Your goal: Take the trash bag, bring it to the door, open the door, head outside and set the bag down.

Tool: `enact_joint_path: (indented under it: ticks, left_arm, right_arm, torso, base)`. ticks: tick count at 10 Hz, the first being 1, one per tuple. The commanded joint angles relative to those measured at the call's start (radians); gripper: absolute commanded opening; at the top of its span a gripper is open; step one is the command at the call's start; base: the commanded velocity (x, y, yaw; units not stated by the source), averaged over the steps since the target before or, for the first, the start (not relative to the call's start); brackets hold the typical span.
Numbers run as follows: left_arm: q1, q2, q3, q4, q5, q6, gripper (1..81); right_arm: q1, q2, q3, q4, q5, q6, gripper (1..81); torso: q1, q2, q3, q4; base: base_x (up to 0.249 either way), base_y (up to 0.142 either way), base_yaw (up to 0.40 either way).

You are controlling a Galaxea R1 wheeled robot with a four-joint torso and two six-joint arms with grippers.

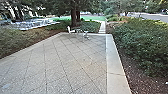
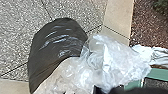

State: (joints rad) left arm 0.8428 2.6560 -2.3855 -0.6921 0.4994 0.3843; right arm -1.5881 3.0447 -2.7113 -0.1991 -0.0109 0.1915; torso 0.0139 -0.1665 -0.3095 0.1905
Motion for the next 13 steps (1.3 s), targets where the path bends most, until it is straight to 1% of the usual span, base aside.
enact_joint_path:
  ticks: [1, 2, 3, 4, 6, 8, 9, 11, 13]
  left_arm:
    - [-0.288, -0.014, -0.191, -0.082, 0.260, -0.004, 1.0]
    - [-0.332, -0.007, -0.222, -0.086, 0.278, -0.004, 1.0]
    - [-0.377, 0.003, -0.259, -0.093, 0.307, -0.005, 1.0]
    - [-0.423, 0.012, -0.288, -0.095, 0.336, -0.005, 1.0]
    - [-0.495, 0.027, -0.319, -0.092, 0.363, -0.011, 1.0]
    - [-0.543, 0.046, -0.337, -0.099, 0.366, -0.019, 1.0]
    - [-0.563, 0.043, -0.337, -0.102, 0.378, -0.022, 1.0]
    - [-0.577, 0.026, -0.337, -0.106, 0.400, -0.031, 1.0]
    - [-0.575, 0.012, -0.337, -0.109, 0.403, -0.033, 1.0]
  right_arm:
    - [0.026, 0.009, 0.010, -0.002, -0.060, -0.001, 81.1]
    - [0.026, 0.009, 0.010, -0.002, -0.060, -0.001, 81.1]
    - [0.025, 0.010, 0.010, -0.003, -0.061, -0.001, 81.1]
    - [0.024, 0.012, 0.010, -0.005, -0.061, -0.001, 81.1]
    - [0.024, 0.012, 0.010, -0.003, -0.060, -0.001, 81.1]
    - [0.024, 0.016, 0.012, -0.006, -0.061, -0.001, 81.1]
    - [0.024, 0.019, 0.012, -0.006, -0.060, -0.001, 81.1]
    - [0.022, 0.019, 0.012, -0.006, -0.060, -0.001, 81.1]
    - [0.022, 0.019, 0.012, -0.003, -0.057, 0.000, 81.1]
  torso:
    - [0.000, 0.000, -0.029, 0.000]
    - [0.000, 0.000, -0.033, 0.000]
    - [0.000, 0.000, -0.072, 0.000]
    - [0.001, 0.001, -0.095, 0.000]
    - [0.001, 0.001, -0.110, 0.000]
    - [0.001, 0.002, -0.107, 0.000]
    - [0.001, 0.002, -0.108, 0.000]
    - [0.001, 0.002, -0.108, 0.000]
    - [0.002, 0.002, -0.108, 0.000]
  base:
    - [0.000, 0.000, 0.000]
    - [0.000, 0.000, 0.000]
    - [0.000, 0.000, 0.000]
    - [0.000, 0.000, 0.000]
    - [0.000, 0.000, 0.000]
    - [0.000, 0.000, 0.000]
    - [0.000, 0.000, 0.000]
    - [0.000, 0.000, 0.000]
    - [0.000, 0.000, 0.000]
